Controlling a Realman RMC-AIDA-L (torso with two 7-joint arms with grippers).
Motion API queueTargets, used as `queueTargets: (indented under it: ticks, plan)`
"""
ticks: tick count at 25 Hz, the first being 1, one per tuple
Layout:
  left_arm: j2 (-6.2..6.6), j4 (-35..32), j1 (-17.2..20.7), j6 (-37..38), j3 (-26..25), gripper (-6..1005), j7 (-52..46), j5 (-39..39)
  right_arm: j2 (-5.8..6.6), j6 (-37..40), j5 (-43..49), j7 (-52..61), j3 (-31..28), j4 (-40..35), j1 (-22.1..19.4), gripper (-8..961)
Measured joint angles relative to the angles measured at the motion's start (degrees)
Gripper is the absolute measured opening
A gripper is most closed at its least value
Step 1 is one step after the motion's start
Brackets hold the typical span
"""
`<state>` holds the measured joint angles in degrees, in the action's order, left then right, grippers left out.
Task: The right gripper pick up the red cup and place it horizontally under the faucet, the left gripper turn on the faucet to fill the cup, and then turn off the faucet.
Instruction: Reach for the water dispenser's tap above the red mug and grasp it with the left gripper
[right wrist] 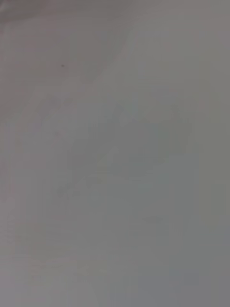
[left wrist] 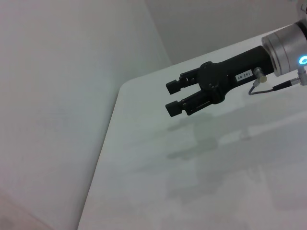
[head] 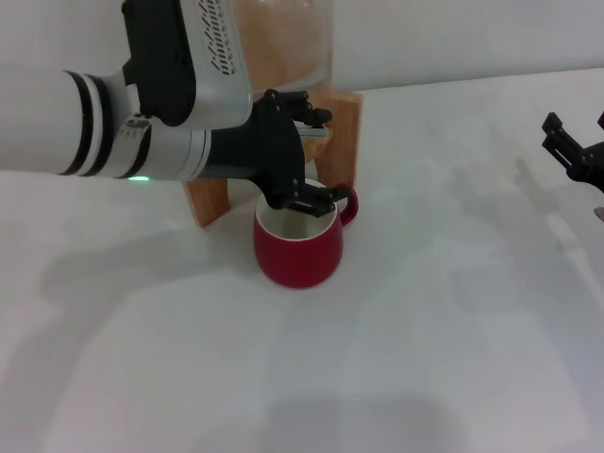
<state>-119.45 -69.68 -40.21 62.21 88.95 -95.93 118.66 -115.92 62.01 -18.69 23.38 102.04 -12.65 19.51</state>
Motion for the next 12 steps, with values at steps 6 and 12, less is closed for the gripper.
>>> queueTargets:
  ticks: [6,12]
  plan:
    - [0.0,-0.62,0.38,0.59,-0.06,875,-0.19,0.0,0.0,0.1,0.09,0.0,0.0,0.0,0.0,845]
    - [0.0,-0.64,0.4,0.83,-0.23,875,-0.21,0.0,0.0,0.13,0.16,0.0,0.0,0.0,0.0,845]
